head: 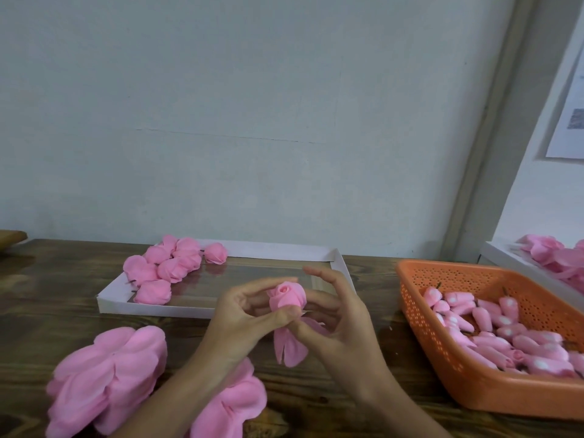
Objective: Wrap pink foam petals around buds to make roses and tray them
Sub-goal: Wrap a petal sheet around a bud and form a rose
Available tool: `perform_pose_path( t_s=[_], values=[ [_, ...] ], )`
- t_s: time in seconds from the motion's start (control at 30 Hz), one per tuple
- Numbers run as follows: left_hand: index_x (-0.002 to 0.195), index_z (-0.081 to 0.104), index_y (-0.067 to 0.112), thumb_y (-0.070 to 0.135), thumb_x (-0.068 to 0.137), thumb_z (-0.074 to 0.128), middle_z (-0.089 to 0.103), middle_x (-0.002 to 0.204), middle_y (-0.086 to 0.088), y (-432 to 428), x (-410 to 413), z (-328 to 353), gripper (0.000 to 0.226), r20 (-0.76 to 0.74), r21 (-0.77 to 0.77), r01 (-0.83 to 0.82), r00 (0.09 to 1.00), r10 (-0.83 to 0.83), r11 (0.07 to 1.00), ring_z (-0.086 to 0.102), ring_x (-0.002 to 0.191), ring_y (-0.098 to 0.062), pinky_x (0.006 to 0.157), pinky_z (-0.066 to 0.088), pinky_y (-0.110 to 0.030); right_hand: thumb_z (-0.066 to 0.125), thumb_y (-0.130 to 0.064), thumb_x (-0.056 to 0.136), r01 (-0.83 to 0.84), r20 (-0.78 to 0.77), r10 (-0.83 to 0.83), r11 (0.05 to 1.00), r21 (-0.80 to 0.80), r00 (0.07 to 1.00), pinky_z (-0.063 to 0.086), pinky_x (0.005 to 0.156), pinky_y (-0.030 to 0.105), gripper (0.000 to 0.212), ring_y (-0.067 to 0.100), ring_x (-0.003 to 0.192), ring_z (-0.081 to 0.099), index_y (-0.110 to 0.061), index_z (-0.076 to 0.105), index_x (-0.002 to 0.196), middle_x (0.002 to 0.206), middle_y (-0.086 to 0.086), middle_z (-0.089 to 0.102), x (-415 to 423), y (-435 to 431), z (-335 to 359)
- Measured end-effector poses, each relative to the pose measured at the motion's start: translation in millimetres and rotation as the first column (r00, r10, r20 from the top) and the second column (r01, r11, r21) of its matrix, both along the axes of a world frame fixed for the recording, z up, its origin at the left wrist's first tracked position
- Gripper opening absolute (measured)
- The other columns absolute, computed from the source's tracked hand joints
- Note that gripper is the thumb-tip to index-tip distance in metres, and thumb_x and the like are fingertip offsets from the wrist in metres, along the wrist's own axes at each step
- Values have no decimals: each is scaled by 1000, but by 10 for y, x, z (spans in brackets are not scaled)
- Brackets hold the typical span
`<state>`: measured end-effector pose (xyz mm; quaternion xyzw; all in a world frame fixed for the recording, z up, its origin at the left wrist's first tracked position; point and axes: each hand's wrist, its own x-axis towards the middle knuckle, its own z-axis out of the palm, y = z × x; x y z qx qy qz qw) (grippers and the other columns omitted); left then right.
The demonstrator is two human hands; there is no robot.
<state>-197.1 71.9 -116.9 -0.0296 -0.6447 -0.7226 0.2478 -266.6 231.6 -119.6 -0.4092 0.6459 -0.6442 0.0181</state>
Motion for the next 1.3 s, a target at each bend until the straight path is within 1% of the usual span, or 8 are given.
perform_pose_path(
  t_s=[0.1, 0.27, 0.37, 0.63, 0.83, 1.03, 1.2, 1.3],
  values=[
    [111, 82, 30, 16, 71, 84, 81, 104, -13, -43, 7, 18, 42, -12, -3, 42, 999, -42, 999, 79, 97, -24, 75, 62, -25, 84, -7, 86, 29, -20, -29, 999, -19, 999, 59, 86, 24, 65, 16, 107, 75, -43, 52, 129, 114, -8, 78, 16, -8, -5],
    [101, 84, 34, 24, 70, 85, 82, 98, -7, 13, 1, 0, 32, -84, -17, -69, 994, 68, 997, 80, 92, -20, 72, 61, -21, 90, -29, 79, 98, -1, -98, 994, -52, 995, 63, 85, 37, 57, 20, 103, 75, -30, 54, 123, 119, -7, 71, 14, 5, 10],
    [100, 85, 30, 20, 74, 83, 82, 100, -7, 1, -17, -10, 28, -101, 31, -123, 987, 126, 992, 79, 93, -20, 71, 61, -21, 91, -15, 78, 148, 28, -148, 989, 3, 989, 65, 76, 42, 44, 20, 95, 75, -22, 63, 112, 106, -5, 74, -65, 38, 53],
    [105, 83, 22, 20, 75, 84, 81, 107, -7, -79, -36, -37, 31, -82, -2, -139, 987, 139, 990, 78, 99, -22, 75, 61, -24, 82, -3, 86, 160, 334, -125, 984, -79, 934, 59, 65, 20, 10, 18, 80, 78, -10, 77, 91, 86, 7, 80, -196, 61, 29],
    [100, 84, 19, 14, 75, 83, 80, 101, -12, -42, -35, -54, 26, -103, -65, -153, 984, 146, 986, 78, 95, -27, 75, 61, -25, 90, -25, 81, 167, -71, -158, 973, 159, 985, 59, 89, 26, 40, 7, 110, 67, -28, 74, 117, 115, -16, 74, -181, 83, 84],
    [99, 84, 17, 29, 76, 89, 75, 98, -15, 80, -19, -53, 26, -63, -102, -78, 995, 71, 992, 72, 98, -30, 85, 60, -36, 89, -31, 80, 222, -320, -184, 971, 86, 929, 60, 87, 26, 35, 6, 103, 72, -25, 78, 113, 105, -20, 77, -112, 67, 50],
    [116, 79, 30, 46, 72, 88, 74, 109, -4, 104, -31, -71, 47, -39, -88, -55, 998, 52, 995, 73, 106, -24, 89, 60, -36, 89, -20, 81, 180, -217, -178, 984, -8, 960, 63, 84, 29, 28, 10, 94, 77, -25, 81, 107, 98, -16, 80, -112, 51, 8],
    [128, 70, 40, 69, 76, 69, 76, 117, 2, 42, -72, -37, 60, 86, -8, -113, 990, 114, 994, 73, 112, -20, 102, 55, -49, 91, -12, 77, 56, -17, -58, 992, -110, 998, 64, 87, 33, 34, 18, 96, 79, -21, 81, 108, 102, -4, 82, -156, 63, 58]
  ],
)
